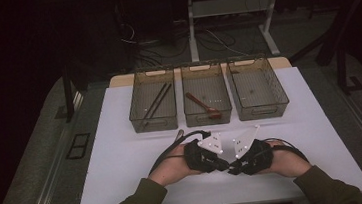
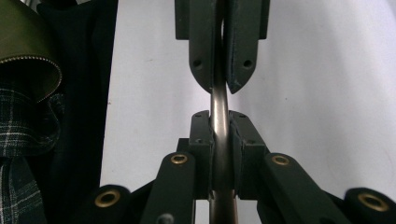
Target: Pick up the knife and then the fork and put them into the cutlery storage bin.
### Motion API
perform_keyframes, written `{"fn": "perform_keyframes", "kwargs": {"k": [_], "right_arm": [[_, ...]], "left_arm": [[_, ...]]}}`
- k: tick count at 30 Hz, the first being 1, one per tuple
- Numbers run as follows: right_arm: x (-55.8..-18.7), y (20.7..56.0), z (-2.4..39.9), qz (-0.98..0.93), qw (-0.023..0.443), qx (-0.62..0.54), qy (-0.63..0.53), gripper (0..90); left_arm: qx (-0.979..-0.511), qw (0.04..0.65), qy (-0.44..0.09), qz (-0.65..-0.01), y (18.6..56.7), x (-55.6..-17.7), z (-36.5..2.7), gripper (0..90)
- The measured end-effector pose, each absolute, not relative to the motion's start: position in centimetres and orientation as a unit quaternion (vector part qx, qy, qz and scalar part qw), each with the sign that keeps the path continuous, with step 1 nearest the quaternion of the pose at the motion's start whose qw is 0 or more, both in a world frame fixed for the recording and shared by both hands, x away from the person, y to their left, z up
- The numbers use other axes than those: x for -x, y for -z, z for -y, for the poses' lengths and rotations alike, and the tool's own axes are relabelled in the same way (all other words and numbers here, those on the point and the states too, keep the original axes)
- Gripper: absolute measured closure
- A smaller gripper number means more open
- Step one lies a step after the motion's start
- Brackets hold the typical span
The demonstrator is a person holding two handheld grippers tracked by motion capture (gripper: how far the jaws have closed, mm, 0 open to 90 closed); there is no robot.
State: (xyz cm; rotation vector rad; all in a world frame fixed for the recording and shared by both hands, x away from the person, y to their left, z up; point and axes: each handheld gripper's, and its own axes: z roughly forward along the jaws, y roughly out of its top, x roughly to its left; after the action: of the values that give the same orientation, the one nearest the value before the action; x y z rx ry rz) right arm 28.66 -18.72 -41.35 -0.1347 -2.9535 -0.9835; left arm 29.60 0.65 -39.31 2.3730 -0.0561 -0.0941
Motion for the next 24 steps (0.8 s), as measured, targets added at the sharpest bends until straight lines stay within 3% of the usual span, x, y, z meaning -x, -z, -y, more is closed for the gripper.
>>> {"fn": "perform_keyframes", "kwargs": {"k": [11,13,15,21,24], "right_arm": [[-28.6,41.4,18.7,0.948,0.022,0.047,0.313,80.5],[-28.6,41.3,18.8,0.948,0.019,0.049,0.315,80.6],[-28.9,41.3,19.1,0.946,0.013,0.052,0.319,80.6],[-29.5,40.9,20.6,0.942,-0.004,0.072,0.327,80.7],[-29.8,40.5,21.5,0.938,-0.013,0.088,0.336,80.7]], "left_arm": [[-0.925,0.378,0.037,0.025,39.6,-29.6,-0.7,83.2],[-0.921,0.388,0.023,0.016,39.5,-29.8,-1.1,76.1],[-0.913,0.408,0.014,-0.004,39.3,-30.0,-1.6,63.1],[-0.882,0.465,0.021,-0.078,38.8,-30.4,-4.7,49.7],[-0.876,0.472,0.0,-0.099,38.9,-30.3,-6.7,44.7]]}}
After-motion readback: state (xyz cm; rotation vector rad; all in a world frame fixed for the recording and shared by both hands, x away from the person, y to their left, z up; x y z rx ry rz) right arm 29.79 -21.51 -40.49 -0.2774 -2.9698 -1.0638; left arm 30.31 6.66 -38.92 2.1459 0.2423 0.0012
